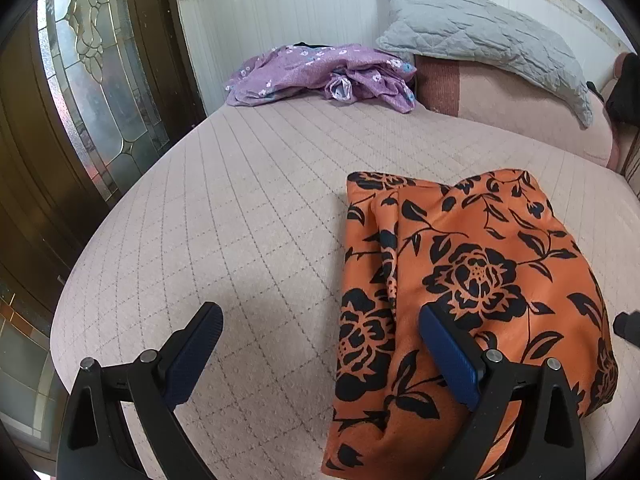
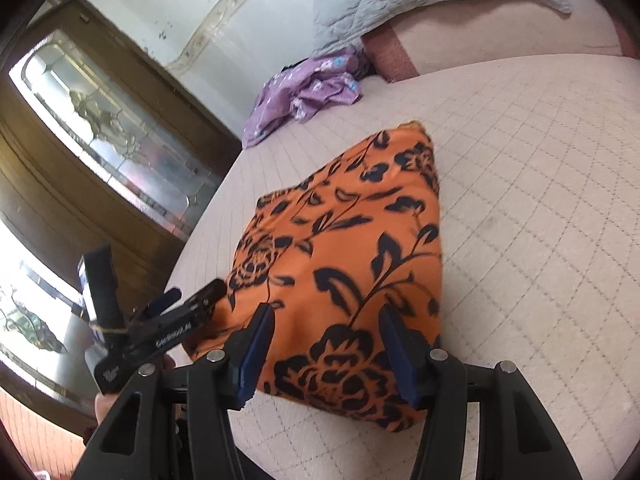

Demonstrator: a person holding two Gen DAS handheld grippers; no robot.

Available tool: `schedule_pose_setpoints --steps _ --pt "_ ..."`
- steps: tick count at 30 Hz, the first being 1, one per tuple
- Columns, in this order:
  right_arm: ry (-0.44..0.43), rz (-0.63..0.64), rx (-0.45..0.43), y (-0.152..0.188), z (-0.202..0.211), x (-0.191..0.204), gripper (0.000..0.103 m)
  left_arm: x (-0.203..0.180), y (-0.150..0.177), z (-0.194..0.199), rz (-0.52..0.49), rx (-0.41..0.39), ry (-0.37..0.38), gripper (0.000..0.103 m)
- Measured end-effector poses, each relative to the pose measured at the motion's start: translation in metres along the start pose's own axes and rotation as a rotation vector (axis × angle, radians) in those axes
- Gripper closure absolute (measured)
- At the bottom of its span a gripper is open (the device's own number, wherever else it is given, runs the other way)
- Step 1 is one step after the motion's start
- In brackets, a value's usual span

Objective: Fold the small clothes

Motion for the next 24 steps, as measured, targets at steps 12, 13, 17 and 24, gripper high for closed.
schedule_pose_setpoints --steps 12,13,17,24 --pt "-0.075 -0.13 0.007 -0.016 -0.005 -0.027 0.03 -0.002 -0.003 -0.005 0.025 0.041 0.075 0.005" --pt "-0.084 -0.143 0.012 -0.016 -0.007 -0.03 0.03 -0.003 -0.003 -0.006 0.025 0.046 0.08 0.005" --pt "-0.117 -0.191 0.023 -0.019 -0.015 -0.039 0.025 -0.007 0.0 -0.01 0.021 0.075 0.109 0.005" --pt "-0.164 -0.251 0.038 -0.022 -0.026 -0.052 0.024 -0.009 0.001 -0.017 0.047 0.115 0.16 0.005"
Point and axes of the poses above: each gripper's, at about its wrist camera, not at the fingertips, and z roughly against the way its jaws point, x to its left, y to its underside, the point moved 5 cm from there along -z, roughly the way its jaws point, and after that the axes turned 6 degrees about x, right-handed, at the moved point
